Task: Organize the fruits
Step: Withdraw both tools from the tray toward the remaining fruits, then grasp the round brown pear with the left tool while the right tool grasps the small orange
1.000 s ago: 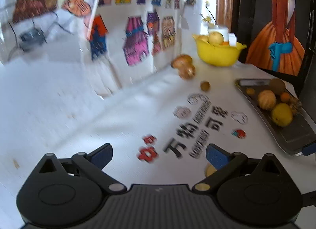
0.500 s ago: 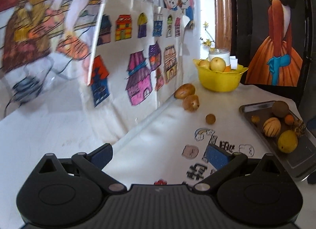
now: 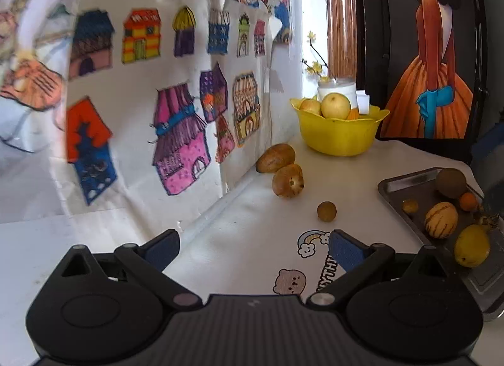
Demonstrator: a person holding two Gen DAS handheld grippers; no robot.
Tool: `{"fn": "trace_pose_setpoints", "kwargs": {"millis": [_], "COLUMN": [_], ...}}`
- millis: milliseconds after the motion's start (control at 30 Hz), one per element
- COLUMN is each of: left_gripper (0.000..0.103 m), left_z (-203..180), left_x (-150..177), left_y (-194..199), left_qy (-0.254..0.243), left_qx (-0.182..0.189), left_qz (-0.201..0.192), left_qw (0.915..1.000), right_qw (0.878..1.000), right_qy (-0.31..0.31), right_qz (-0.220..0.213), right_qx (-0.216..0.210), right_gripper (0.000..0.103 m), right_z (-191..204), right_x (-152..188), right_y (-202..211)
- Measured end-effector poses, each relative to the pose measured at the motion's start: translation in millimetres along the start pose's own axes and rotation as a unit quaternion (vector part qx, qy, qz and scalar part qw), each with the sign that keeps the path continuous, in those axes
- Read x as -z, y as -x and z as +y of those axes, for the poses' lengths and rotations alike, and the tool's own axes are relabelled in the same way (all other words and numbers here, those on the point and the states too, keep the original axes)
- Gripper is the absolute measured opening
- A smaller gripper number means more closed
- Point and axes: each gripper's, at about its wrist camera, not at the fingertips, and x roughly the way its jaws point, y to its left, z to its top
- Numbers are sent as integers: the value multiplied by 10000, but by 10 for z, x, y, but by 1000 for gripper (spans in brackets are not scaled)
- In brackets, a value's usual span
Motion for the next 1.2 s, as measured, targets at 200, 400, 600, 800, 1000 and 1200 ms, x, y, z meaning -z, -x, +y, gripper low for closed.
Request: {"fn": "trace_pose_setpoints", "kwargs": {"millis": [200,400,600,800,1000,1200], "left_gripper": [103,103,103,103,103,103], "left_z": [-28,-34,-19,-56,-80,-96], "left_x": [-27,-81,-154,-257,-312,-338], "left_y": [-279,-508,-758,-1001,-1159,-1313], "left_qy": [-232,-351,-224,-214,-214,-201], "left_qx": [-94,-189,77,175,213,270], "left_qz": [21,-162,-78,-64,41,113], "left_qw": [9997,9991,9997,9996,9995,9994], "right_qw": [9971,9840,9741,9708,9642,9656], "right_qy": [-703,-1724,-2154,-2248,-2515,-2474], "right_qz": [-273,-442,-668,-767,-787,-788], "right_qx": [32,46,180,335,310,162], "right_gripper": [102,102,102,102,102,94], "right_z": [-403,-764,-991,-1058,-1129,-1120], "right_x": [-161,-354,-550,-764,-868,-928], "right_y": [-229,-481,-753,-1071,-1241,-1417]}}
